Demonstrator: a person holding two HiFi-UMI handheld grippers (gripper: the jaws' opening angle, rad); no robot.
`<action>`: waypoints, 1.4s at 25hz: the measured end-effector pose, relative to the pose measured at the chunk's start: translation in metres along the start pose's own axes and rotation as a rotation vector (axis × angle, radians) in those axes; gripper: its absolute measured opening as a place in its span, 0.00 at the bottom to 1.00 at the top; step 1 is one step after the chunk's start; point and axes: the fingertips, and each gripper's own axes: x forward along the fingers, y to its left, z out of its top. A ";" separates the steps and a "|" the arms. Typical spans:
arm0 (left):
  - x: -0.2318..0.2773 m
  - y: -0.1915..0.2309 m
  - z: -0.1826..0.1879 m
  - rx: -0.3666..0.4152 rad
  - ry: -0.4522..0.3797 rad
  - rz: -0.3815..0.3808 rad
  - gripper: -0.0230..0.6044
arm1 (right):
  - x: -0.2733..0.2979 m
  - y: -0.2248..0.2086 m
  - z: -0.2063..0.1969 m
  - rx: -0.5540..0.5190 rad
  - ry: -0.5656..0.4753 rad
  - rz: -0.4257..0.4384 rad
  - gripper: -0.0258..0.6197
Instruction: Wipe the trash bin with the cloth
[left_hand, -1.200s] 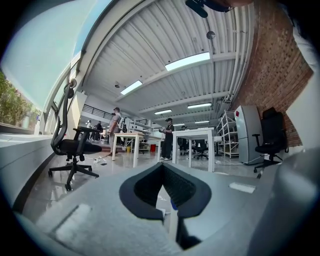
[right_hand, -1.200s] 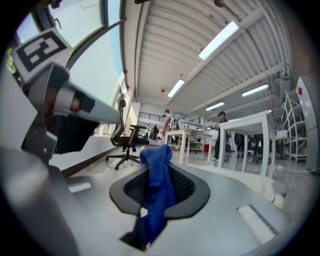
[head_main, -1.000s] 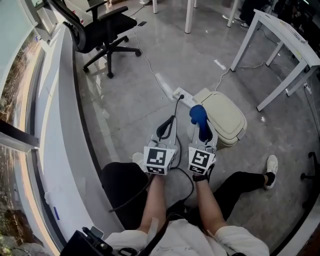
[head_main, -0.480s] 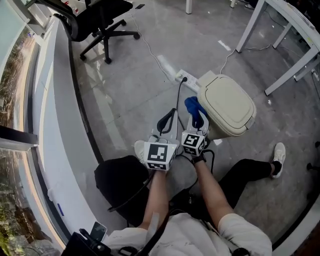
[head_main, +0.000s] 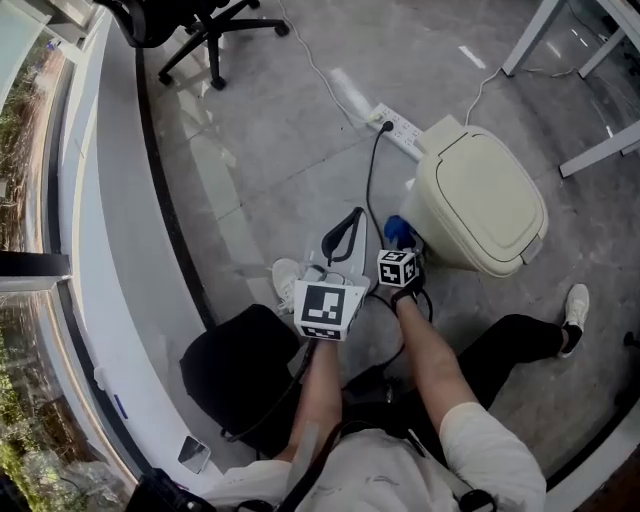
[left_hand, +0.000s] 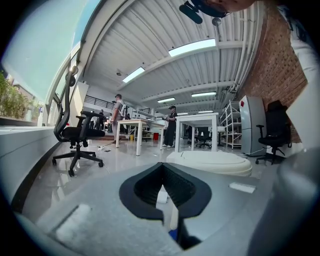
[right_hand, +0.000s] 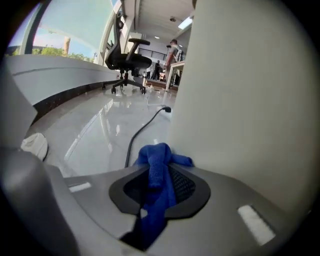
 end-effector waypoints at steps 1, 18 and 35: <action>0.001 -0.001 -0.003 0.004 0.007 0.006 0.03 | 0.007 -0.001 -0.010 0.049 0.027 0.019 0.14; -0.062 -0.037 0.062 -0.016 -0.144 0.177 0.03 | -0.282 -0.043 0.201 0.183 -0.643 0.102 0.13; -0.042 -0.051 0.033 -0.030 -0.112 0.186 0.03 | -0.141 -0.044 0.092 0.029 -0.364 -0.055 0.14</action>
